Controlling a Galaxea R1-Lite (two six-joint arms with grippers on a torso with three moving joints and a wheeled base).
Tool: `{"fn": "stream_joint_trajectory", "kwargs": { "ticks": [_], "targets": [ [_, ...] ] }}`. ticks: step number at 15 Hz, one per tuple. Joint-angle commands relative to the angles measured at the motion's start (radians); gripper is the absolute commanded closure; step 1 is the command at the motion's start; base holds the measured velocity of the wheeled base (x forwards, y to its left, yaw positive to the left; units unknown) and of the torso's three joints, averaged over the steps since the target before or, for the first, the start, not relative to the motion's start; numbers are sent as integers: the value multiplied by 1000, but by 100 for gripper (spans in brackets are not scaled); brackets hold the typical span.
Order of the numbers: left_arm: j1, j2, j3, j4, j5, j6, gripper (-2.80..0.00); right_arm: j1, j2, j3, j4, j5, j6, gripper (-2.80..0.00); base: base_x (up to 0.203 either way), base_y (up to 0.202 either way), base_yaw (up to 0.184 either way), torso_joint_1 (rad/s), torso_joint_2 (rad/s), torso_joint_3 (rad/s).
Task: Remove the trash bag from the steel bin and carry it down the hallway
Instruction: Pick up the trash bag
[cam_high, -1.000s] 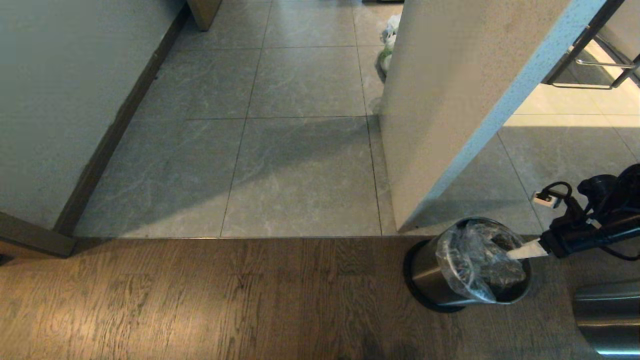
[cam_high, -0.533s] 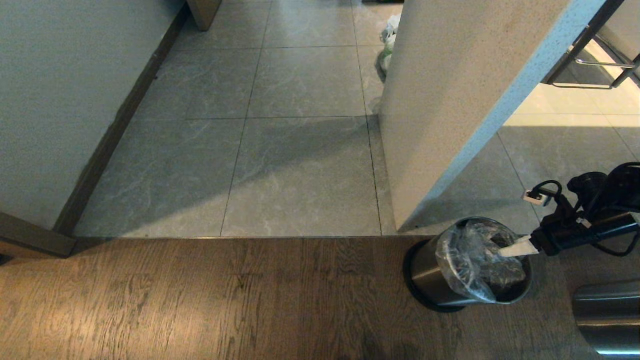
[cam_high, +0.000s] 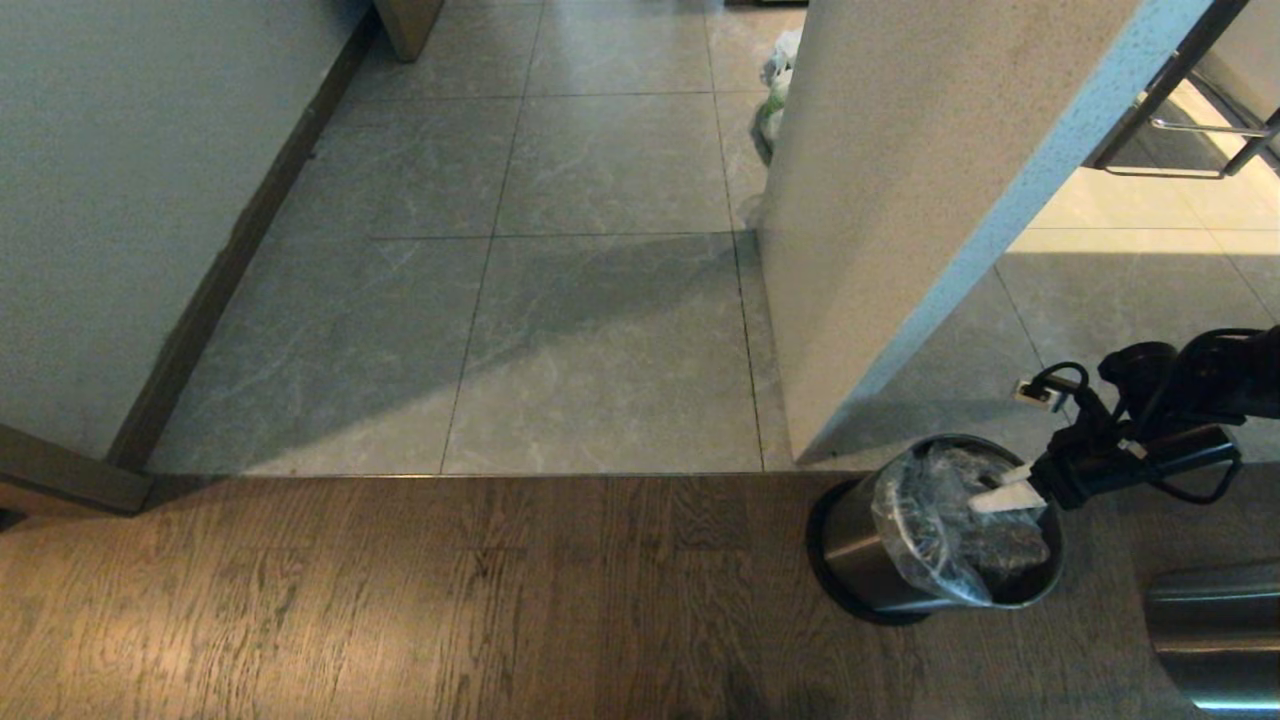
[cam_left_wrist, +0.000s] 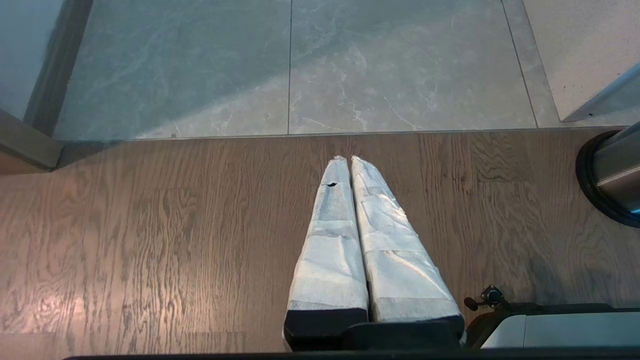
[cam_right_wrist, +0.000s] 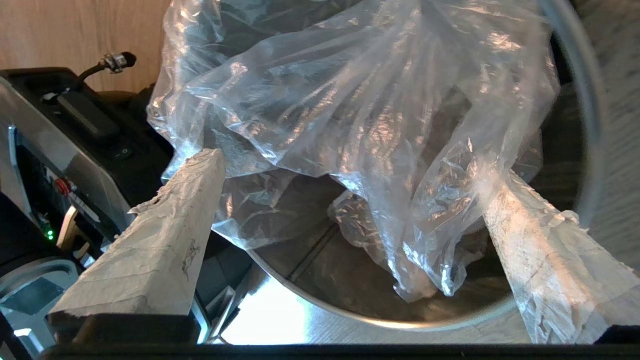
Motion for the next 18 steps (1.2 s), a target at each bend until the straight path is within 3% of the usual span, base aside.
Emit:
{"fn": "stream_joint_trajectory", "kwargs": {
  "ticks": [1,18],
  "targets": [
    [0,0,0,0,1,0,0,11,9,-1,2,4,-4,-280,0,0,0,0,0,0],
    [0,0,0,0,0,0,0,98,103,-19,-9,13,25,-280,0,0,0,0,0,0]
  ]
}}
